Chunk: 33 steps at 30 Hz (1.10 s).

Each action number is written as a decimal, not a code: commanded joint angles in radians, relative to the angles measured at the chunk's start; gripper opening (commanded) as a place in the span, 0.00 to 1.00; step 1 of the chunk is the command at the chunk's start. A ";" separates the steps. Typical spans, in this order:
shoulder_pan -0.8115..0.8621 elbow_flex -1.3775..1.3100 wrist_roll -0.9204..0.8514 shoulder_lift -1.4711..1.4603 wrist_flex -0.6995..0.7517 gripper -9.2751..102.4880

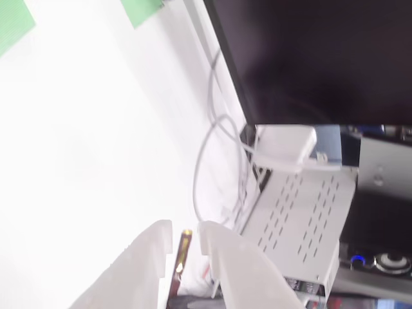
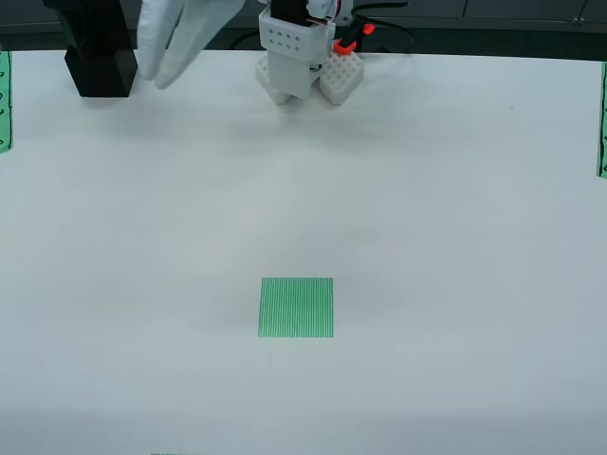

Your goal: Stack 3 Blocks on the chosen place.

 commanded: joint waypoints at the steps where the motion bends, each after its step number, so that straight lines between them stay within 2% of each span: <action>1: 0.155 -0.137 -0.008 -0.077 -0.029 0.08; 5: 0.333 -0.245 -0.009 -0.196 -0.017 0.08; 10: 0.436 -0.318 -0.009 -0.307 0.011 0.08; 16: 0.517 -0.615 0.005 -0.517 0.267 0.08; 24: 0.623 -0.959 0.006 -0.726 0.499 0.08; 33: 0.641 -1.025 0.040 -0.742 0.499 0.08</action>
